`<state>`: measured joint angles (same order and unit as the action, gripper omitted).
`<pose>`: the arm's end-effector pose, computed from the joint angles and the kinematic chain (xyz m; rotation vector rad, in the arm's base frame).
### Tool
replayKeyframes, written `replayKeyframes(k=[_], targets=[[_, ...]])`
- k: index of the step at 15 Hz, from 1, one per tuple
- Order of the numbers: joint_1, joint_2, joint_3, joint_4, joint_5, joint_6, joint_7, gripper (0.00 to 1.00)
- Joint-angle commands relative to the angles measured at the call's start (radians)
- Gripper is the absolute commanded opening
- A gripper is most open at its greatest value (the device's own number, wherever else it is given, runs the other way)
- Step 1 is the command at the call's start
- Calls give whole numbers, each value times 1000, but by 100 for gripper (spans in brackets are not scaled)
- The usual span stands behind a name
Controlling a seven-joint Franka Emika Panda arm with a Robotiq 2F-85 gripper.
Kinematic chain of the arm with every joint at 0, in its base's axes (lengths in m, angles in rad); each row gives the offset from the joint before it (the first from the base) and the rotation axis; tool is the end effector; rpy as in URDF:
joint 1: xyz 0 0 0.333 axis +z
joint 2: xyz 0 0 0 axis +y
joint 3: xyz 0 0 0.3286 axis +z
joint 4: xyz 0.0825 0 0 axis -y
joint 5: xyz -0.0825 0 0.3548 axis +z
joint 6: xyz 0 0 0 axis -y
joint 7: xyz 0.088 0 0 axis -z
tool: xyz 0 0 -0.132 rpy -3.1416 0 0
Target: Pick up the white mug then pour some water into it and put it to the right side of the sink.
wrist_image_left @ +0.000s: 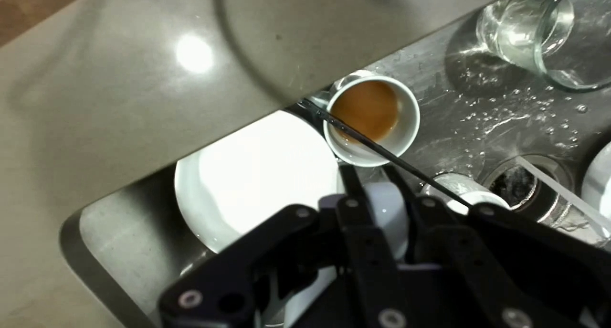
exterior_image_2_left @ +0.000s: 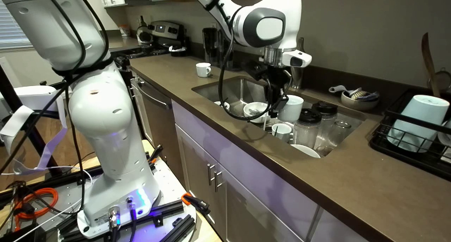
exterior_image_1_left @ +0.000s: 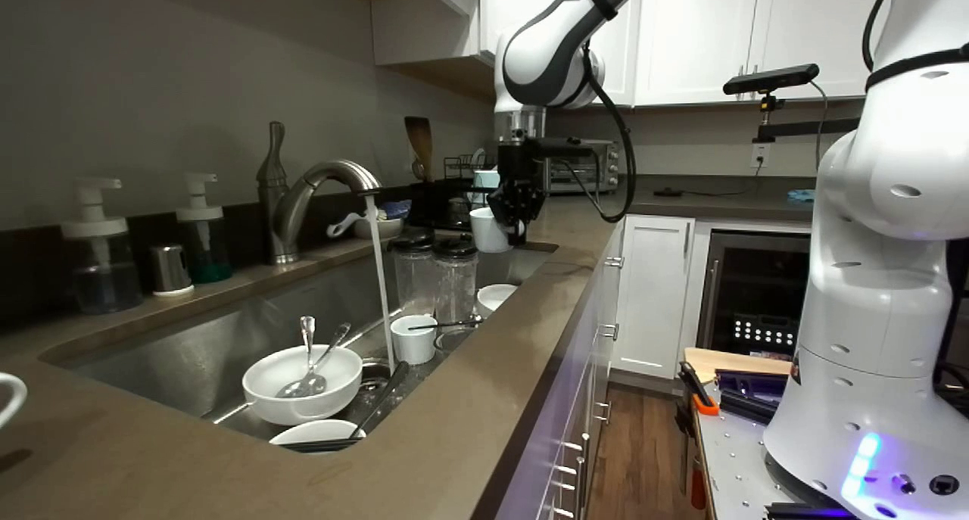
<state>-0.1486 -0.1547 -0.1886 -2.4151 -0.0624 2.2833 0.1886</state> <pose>0.4221 -0.1511 0.3771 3.0304 -0.7474 0.0302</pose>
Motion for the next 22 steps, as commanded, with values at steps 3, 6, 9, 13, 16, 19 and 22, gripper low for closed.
replayKeyframes(k=[3, 6, 9, 13, 16, 19, 22], targets=[[-49, -49, -36, -34, 45, 40, -64, 6], [-67, -50, -60, -24, 50, 34, -93, 6], [-81, -44, -77, -10, 54, 26, -119, 6], [-88, -27, -96, 16, 67, 16, -160, 6], [-90, -14, -89, 1, 46, 10, -129, 15], [-90, -3, -87, -4, 46, 10, -129, 15], [-89, 0, -86, -4, 45, 10, -129, 15]])
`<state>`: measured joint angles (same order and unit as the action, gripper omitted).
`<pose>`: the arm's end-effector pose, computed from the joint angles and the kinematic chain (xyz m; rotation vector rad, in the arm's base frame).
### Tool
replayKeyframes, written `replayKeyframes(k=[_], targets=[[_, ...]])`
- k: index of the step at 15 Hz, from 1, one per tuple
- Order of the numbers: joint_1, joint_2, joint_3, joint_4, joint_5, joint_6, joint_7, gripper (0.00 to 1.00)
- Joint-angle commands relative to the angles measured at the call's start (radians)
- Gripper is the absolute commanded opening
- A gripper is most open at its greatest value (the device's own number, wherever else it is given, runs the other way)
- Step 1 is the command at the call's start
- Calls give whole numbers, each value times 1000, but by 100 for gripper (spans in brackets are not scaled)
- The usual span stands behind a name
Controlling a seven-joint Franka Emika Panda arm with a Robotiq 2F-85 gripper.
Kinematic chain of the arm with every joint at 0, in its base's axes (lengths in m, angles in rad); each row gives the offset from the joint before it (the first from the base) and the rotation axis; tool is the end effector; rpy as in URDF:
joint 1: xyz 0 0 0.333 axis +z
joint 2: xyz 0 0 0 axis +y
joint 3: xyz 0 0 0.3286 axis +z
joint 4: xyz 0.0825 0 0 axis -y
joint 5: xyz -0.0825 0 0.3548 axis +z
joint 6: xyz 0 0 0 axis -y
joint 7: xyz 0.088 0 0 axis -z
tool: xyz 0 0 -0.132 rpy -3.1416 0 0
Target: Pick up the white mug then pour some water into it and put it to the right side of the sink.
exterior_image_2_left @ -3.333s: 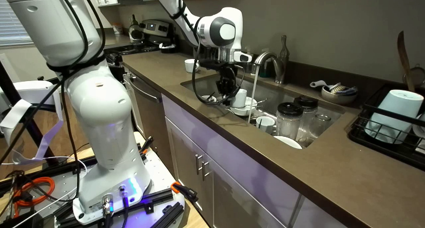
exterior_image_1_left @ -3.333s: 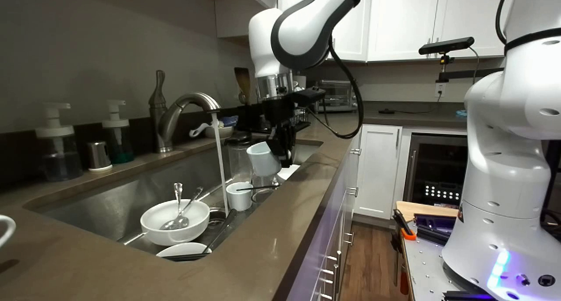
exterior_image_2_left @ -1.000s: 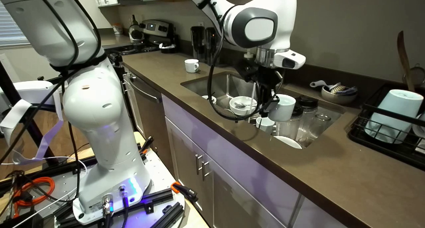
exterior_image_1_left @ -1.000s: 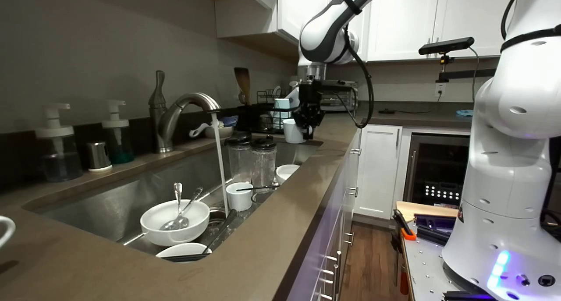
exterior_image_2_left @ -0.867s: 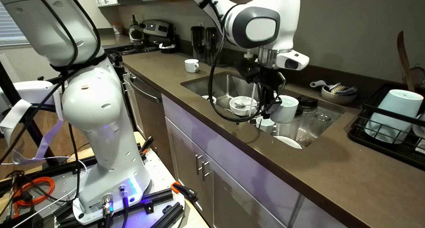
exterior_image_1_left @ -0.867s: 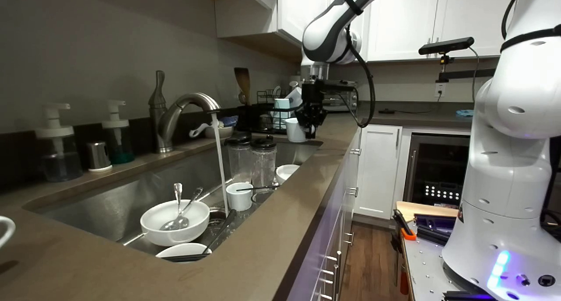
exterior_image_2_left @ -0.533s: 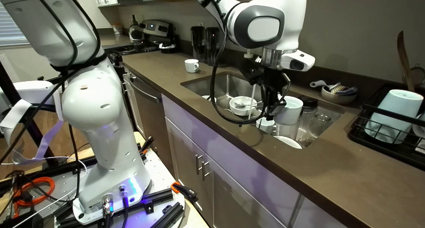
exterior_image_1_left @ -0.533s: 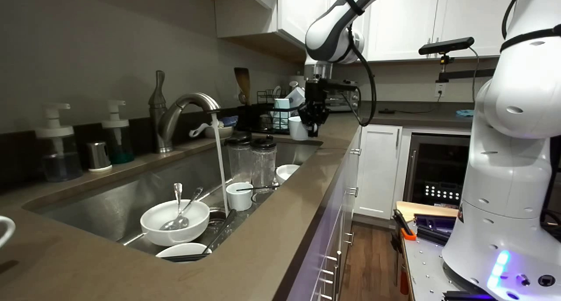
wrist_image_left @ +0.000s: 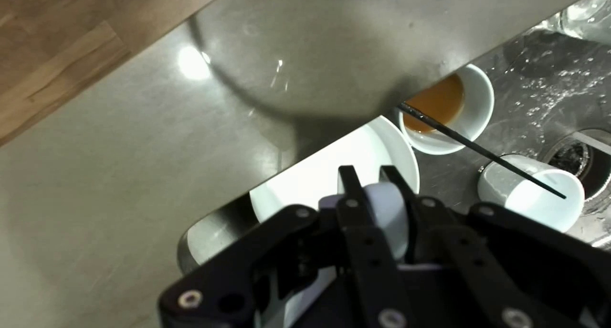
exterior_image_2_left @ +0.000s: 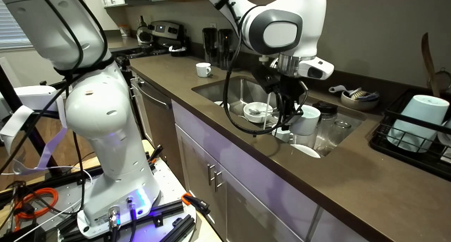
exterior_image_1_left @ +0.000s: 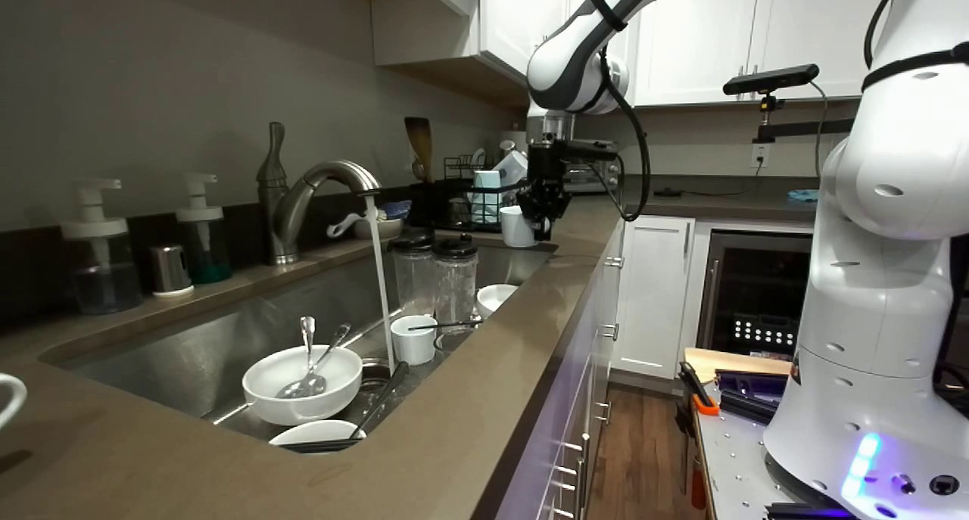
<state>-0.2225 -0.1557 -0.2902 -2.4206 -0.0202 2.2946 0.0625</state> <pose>0.3900 -0.2209 0.3746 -2.9970 0.8605 -0.0459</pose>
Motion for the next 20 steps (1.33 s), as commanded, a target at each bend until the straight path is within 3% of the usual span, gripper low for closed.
replayKeyframes(k=[1, 7, 8, 20], targets=[[-15, 1, 15, 1, 3, -1, -2, 15], [-15, 1, 15, 1, 3, -1, -2, 15], [-15, 1, 15, 1, 3, -1, -2, 6], [-81, 4, -42, 50, 6, -21, -20, 6]])
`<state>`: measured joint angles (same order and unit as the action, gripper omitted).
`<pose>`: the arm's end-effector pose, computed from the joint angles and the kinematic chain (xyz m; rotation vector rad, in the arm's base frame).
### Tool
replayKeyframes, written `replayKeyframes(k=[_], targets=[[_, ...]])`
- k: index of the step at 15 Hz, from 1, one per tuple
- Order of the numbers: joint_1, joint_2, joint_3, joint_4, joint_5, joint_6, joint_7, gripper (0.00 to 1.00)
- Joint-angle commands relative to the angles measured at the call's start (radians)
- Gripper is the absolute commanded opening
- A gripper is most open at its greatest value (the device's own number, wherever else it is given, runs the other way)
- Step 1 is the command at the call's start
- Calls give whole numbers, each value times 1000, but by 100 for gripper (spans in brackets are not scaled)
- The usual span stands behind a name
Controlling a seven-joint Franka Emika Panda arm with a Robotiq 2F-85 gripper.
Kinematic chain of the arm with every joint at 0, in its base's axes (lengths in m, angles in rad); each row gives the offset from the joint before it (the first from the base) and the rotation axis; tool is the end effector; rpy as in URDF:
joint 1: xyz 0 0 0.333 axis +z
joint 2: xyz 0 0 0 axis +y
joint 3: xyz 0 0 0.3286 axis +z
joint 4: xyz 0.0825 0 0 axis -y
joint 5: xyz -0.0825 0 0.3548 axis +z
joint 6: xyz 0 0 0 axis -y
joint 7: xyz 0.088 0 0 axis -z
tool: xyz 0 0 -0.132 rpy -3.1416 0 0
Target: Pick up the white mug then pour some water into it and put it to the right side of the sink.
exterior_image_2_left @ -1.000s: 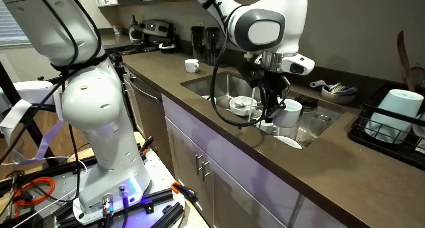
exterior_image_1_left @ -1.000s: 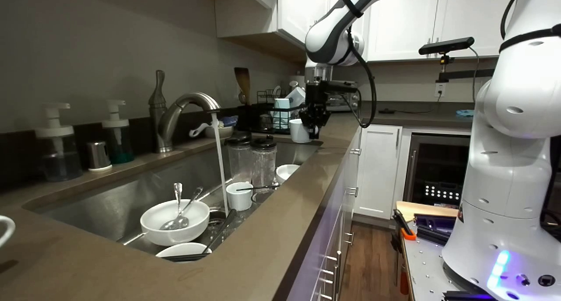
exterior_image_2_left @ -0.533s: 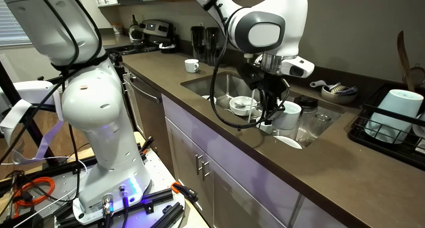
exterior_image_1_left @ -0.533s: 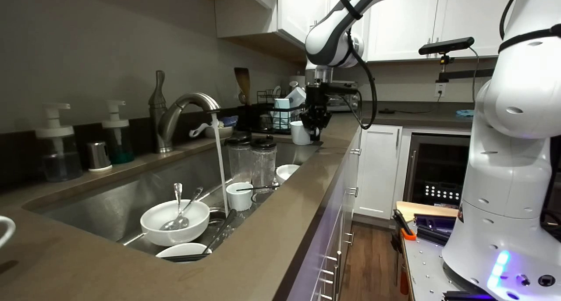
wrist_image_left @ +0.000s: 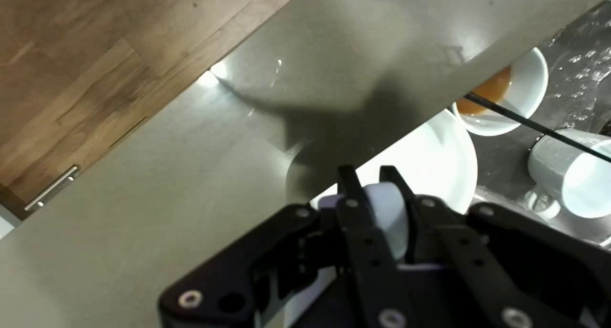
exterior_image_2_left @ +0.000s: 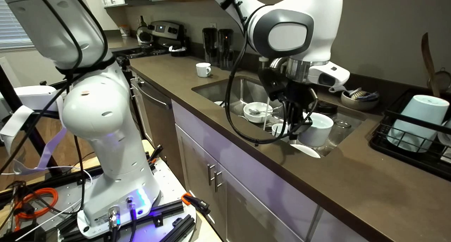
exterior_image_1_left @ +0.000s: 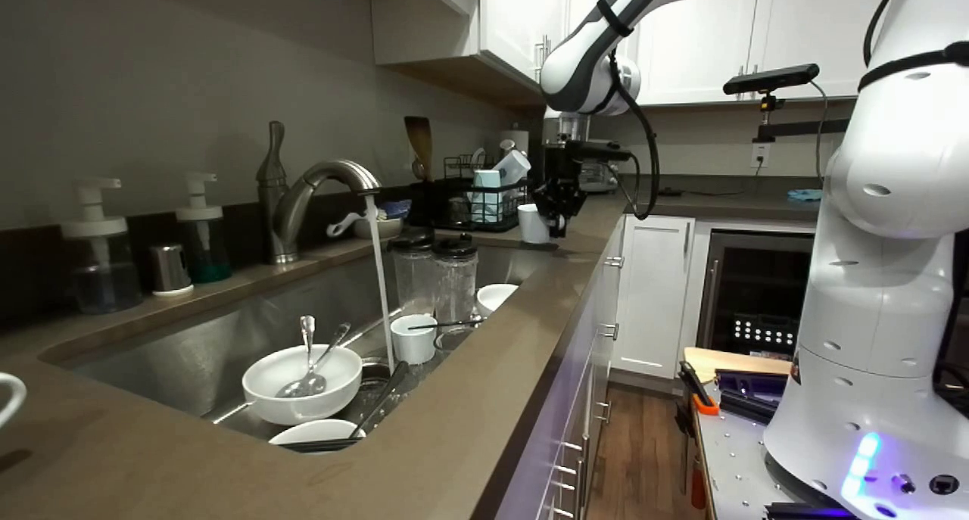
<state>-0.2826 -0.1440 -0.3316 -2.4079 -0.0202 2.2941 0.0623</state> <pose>0.3690 -0.2618 0.3739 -2.9486 1.0110 -0.0474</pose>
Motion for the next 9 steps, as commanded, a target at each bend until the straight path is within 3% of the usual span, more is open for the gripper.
replayKeyframes(k=[1, 9], targets=[[-24, -1, -5, 51, 8, -30, -26, 6], [-25, 110, -21, 245, 50, -149, -24, 6]])
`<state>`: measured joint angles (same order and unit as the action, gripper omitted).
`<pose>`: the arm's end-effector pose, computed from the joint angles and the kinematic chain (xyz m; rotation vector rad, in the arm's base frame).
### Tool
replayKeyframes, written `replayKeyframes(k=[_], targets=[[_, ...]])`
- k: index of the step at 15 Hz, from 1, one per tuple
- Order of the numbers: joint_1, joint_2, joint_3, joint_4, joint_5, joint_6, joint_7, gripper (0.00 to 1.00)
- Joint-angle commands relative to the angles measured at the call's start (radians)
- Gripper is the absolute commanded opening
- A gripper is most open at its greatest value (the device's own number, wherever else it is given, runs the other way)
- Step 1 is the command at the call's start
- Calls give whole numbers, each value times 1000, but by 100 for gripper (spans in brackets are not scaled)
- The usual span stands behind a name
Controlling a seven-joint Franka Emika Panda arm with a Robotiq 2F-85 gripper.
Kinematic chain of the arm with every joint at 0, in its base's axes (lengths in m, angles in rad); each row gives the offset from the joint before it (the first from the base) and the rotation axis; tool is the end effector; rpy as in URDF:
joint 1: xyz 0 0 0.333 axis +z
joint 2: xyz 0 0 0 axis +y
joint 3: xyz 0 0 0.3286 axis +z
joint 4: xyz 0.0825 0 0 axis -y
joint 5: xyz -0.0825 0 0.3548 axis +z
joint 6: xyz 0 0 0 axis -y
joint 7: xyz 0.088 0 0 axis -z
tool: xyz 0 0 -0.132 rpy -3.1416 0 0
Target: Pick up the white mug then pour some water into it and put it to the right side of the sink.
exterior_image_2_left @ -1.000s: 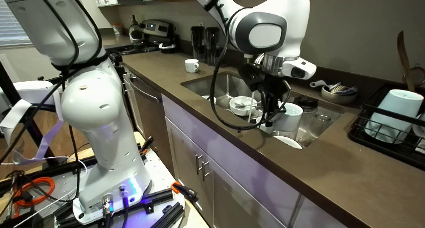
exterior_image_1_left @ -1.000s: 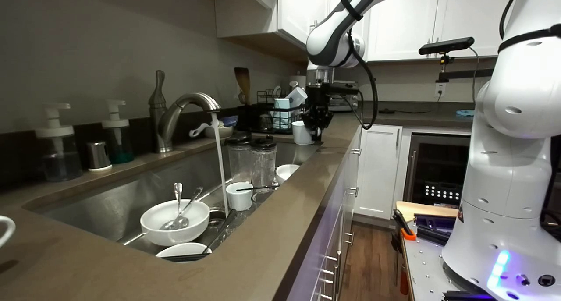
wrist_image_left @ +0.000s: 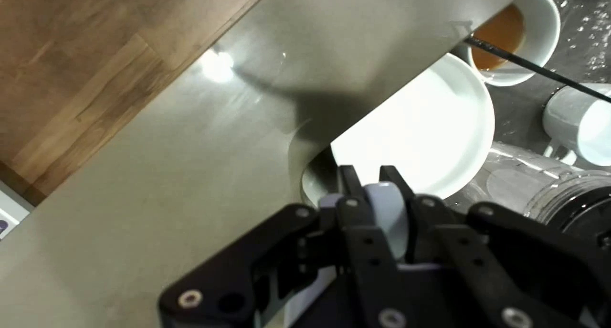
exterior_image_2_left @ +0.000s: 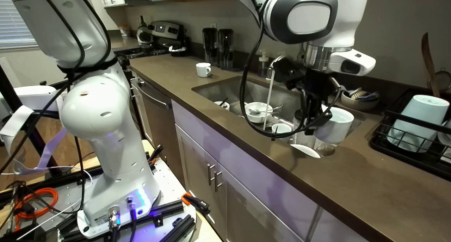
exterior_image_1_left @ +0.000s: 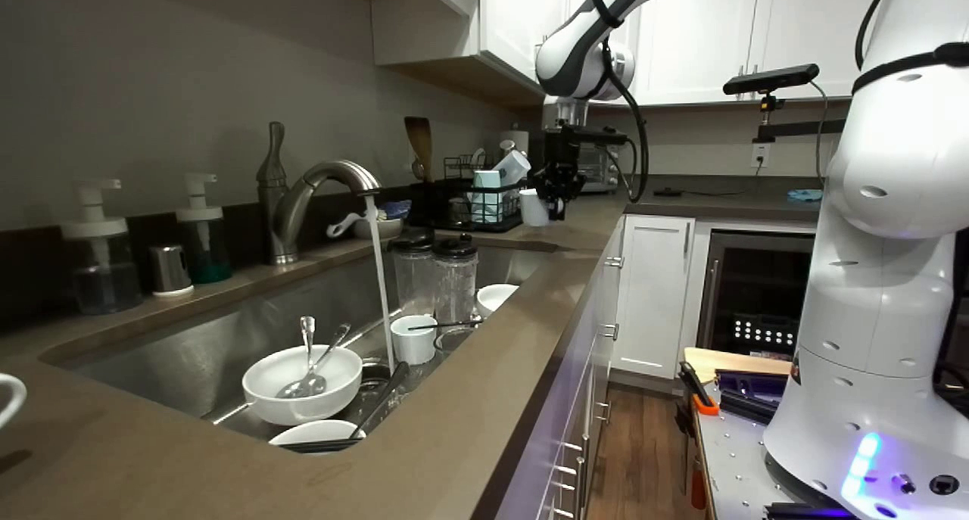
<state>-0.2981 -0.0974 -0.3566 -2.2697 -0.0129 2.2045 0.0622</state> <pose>0.3809 -0.2954 0.4032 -2.9324 1.0842 -0.0499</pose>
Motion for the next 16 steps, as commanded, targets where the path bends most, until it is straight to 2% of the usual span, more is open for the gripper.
replayKeyframes(k=[1, 8, 16], targets=[[-10, 83, 2, 133, 54, -73, -23, 6], [-22, 212, 6, 273, 122, -125, 7, 6], [-73, 259, -9, 300, 180, -123, 7, 6]])
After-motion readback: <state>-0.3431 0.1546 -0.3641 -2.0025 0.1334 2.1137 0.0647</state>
